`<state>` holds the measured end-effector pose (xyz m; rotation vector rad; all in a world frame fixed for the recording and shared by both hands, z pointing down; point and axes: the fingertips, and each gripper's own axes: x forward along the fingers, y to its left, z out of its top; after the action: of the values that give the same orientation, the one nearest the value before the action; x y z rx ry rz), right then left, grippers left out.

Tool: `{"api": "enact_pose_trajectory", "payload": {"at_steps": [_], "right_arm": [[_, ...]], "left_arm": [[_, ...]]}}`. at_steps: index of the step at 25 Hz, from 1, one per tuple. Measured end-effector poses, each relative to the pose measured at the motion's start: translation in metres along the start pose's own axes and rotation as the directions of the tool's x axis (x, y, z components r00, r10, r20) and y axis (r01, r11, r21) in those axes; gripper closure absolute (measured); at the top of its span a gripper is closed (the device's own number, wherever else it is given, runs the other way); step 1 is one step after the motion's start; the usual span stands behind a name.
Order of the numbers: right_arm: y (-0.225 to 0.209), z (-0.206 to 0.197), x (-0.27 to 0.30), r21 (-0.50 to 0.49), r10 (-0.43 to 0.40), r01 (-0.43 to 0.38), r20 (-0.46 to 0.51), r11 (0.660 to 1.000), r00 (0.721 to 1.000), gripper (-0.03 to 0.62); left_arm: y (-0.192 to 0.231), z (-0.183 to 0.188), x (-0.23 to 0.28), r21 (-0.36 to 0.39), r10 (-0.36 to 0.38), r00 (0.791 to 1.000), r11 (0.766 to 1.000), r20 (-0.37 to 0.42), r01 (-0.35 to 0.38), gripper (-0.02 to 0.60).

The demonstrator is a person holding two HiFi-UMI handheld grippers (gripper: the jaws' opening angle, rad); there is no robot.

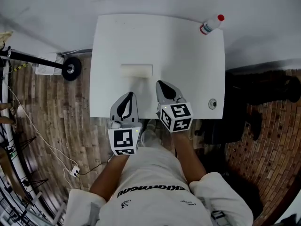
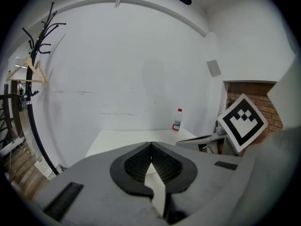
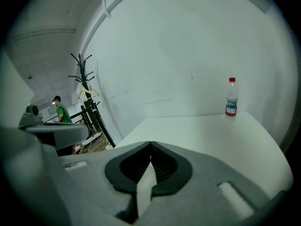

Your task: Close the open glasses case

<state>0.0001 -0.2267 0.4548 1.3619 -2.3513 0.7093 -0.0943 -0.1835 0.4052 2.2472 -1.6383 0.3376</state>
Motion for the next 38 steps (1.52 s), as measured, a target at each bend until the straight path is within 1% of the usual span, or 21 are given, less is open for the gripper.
{"api": "enact_pose_trajectory", "payload": {"at_steps": [4,7,13,17,25,30,38], "right_arm": [[0.017,0.022,-0.032,0.007,0.029,-0.03,0.074,1.0,0.997,0.597],[0.03,0.035,-0.053,-0.007,0.045,-0.044,0.116,0.999,0.992,0.597],[0.044,0.062,-0.094,-0.039,0.053,-0.046,0.206,0.998,0.977,0.597],[0.047,0.08,-0.114,-0.061,0.055,-0.041,0.25,0.997,0.967,0.597],[0.052,0.095,-0.134,-0.082,0.056,-0.033,0.288,0.996,0.956,0.598],[0.053,0.102,-0.132,-0.102,0.061,-0.031,0.308,0.994,0.95,0.598],[0.056,0.108,-0.128,-0.103,0.056,-0.024,0.328,0.994,0.943,0.597]], "left_arm": [[-0.009,0.017,-0.017,-0.005,0.003,1.0,1.0,0.026,-0.002,0.583],[-0.018,0.031,-0.027,-0.008,-0.006,0.999,1.0,0.046,0.006,0.583],[-0.032,0.059,-0.046,0.041,-0.016,0.995,0.999,0.097,0.012,0.584],[-0.046,0.077,-0.054,0.052,-0.043,0.993,0.998,0.112,0.038,0.583],[-0.058,0.092,-0.058,0.117,-0.077,0.986,0.991,0.148,0.06,0.583],[-0.055,0.102,-0.056,0.124,-0.08,0.982,0.991,0.172,0.059,0.583],[-0.047,0.109,-0.051,0.133,-0.093,0.979,0.989,0.179,0.07,0.583]]}}
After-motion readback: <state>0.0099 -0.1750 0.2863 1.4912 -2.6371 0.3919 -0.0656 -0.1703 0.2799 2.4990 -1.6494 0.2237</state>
